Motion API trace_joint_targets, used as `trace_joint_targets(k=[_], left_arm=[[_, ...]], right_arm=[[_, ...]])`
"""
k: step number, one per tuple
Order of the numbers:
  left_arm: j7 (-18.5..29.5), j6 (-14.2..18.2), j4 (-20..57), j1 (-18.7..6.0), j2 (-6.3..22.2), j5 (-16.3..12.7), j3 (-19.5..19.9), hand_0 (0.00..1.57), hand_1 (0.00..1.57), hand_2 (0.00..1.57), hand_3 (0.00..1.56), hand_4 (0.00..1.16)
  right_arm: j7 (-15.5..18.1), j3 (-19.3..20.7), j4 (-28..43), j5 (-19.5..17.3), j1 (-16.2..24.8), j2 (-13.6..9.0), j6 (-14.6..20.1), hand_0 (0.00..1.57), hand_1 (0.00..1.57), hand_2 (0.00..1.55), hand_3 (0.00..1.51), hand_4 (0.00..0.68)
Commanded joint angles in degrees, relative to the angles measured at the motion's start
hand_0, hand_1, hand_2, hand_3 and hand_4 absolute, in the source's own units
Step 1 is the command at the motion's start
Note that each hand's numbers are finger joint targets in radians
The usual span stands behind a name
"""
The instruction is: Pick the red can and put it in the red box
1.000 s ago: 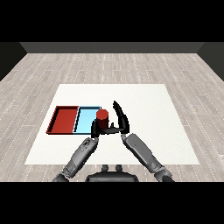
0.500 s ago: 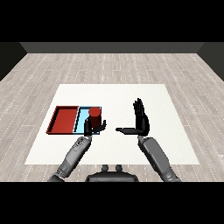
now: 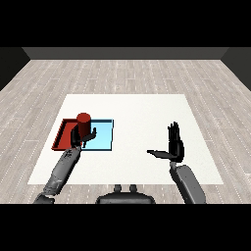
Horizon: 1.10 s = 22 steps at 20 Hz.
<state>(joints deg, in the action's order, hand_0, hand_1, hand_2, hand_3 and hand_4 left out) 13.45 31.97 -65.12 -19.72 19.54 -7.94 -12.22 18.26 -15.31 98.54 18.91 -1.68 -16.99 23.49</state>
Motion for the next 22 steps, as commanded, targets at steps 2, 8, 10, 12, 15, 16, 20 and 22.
trace_joint_targets(k=[2,8,10,12,15,16,20,22], left_arm=[[1.3,-4.2,9.6,-2.8,3.2,-1.6,6.6,1.57,1.57,1.57,1.49,1.12],[1.0,-6.0,27.9,-10.6,6.7,2.2,8.5,1.57,1.57,1.55,1.47,1.09],[-0.2,-7.5,35.5,-16.2,7.8,2.0,10.4,1.57,1.57,1.56,1.47,1.08],[3.7,-5.3,43.1,-17.5,4.8,3.6,10.5,1.57,1.57,1.56,1.49,1.06],[1.5,-5.5,50.4,-22.4,4.7,5.1,10.5,1.57,1.57,1.53,1.46,1.03],[0.9,-2.1,51.7,-22.1,3.0,5.7,10.3,1.55,1.55,1.46,1.43,1.01],[-5.3,-3.4,58.0,-21.8,3.8,7.7,8.5,0.65,0.65,0.70,0.00,0.64],[-7.4,-2.1,60.6,-23.3,3.4,8.4,8.3,0.59,0.59,0.63,0.41,0.78]], right_arm=[[-2.3,3.5,-0.8,-0.4,1.4,-2.4,-0.9,0.00,0.00,0.00,0.00,0.000],[-0.5,7.0,-9.9,0.2,-2.8,-1.3,-2.4,0.00,0.00,0.00,0.00,0.000],[-1.8,4.7,-10.9,-2.7,-3.9,0.1,0.3,0.00,0.00,0.00,0.00,0.000],[0.5,6.4,-10.3,-1.0,-0.3,-1.7,-3.0,0.00,0.00,0.00,0.00,0.000],[-0.4,6.3,-10.7,0.3,-2.2,-0.1,-3.7,0.00,0.00,0.00,0.00,0.000],[1.2,7.2,-15.6,0.3,-5.1,0.5,-4.5,0.00,0.00,0.00,0.00,0.000],[3.6,7.9,-18.9,0.4,-5.7,1.7,-4.7,0.00,0.00,0.00,0.00,0.000],[3.1,8.0,-19.9,0.1,-6.6,1.7,-4.7,0.00,0.00,0.00,0.00,0.000]])
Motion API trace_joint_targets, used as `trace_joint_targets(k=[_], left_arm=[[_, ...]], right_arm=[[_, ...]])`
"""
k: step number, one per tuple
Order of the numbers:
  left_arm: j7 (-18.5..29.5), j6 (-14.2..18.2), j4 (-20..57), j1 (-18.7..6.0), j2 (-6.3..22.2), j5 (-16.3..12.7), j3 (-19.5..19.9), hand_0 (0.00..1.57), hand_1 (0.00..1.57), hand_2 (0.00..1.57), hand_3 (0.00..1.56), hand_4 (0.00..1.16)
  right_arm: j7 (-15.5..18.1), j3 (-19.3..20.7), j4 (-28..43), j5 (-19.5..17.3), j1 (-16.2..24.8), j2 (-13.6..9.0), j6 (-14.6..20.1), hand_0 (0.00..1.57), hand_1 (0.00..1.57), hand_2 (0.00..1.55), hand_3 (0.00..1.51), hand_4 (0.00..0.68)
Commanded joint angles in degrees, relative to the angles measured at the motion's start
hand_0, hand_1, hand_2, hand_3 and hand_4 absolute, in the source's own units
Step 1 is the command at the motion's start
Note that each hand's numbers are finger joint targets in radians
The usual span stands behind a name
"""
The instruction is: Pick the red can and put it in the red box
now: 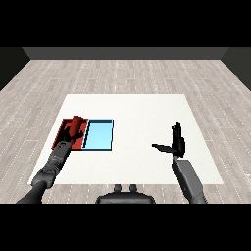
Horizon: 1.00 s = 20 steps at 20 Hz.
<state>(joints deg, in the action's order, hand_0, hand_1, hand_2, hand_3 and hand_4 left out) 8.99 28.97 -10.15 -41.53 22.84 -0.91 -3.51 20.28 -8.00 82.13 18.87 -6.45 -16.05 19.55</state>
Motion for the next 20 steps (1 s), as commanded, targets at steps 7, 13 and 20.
trace_joint_targets(k=[7,13,20], left_arm=[[-3.3,-4.3,8.1,1.6,2.7,-2.7,4.1,1.49,1.49,1.34,0.00,0.65],[-3.4,-7.2,8.4,1.8,2.8,-1.2,2.8,0.00,0.00,0.00,0.00,0.00],[4.9,-8.5,2.5,0.3,5.9,-4.7,6.8,0.00,0.00,0.00,0.00,0.00]], right_arm=[[1.5,2.6,-5.3,1.1,-4.1,0.7,-1.9,0.00,0.00,0.00,0.00,0.000],[2.2,1.4,-3.9,0.0,-3.4,3.3,-0.2,0.00,0.00,0.00,0.00,0.000],[2.5,3.3,-0.7,2.2,-0.9,1.3,-4.0,0.00,0.00,0.00,0.00,0.000]])
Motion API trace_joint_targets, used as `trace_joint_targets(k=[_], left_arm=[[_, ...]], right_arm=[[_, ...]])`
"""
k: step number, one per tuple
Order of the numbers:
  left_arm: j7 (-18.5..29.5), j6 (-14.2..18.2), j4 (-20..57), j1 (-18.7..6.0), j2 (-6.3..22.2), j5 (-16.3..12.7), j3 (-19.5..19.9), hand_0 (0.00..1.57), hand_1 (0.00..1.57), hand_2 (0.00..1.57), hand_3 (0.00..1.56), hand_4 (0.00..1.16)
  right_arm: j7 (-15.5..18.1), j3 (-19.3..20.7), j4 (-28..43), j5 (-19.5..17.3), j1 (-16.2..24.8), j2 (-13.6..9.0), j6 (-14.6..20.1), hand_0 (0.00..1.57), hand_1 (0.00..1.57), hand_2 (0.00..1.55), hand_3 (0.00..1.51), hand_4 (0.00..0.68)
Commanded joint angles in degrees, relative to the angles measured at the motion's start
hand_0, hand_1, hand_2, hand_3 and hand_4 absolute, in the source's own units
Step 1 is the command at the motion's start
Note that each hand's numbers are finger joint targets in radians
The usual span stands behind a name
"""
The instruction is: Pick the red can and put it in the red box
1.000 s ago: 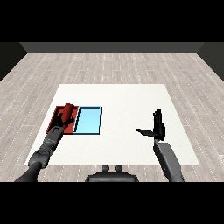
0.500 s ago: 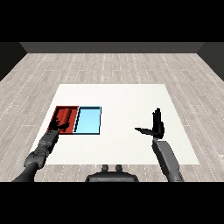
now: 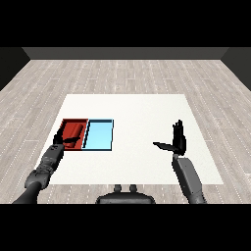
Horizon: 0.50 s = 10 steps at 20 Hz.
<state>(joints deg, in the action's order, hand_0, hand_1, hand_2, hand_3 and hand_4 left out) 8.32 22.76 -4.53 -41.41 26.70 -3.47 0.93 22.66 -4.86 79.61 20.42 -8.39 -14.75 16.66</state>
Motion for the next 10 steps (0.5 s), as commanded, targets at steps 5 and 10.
trace_joint_targets(k=[5,10], left_arm=[[15.7,-10.2,-10.0,-0.5,3.2,-7.8,7.9,1.36,1.36,1.25,0.00,0.00],[23.6,-14.0,-19.9,3.2,-4.6,-9.2,6.9,0.00,0.00,0.00,0.00,0.00]], right_arm=[[2.9,-0.9,1.4,0.2,0.6,1.4,-2.7,0.00,0.00,0.00,0.00,0.000],[3.3,-3.5,2.7,-1.1,2.1,1.7,-4.7,0.00,0.00,0.00,0.00,0.000]])
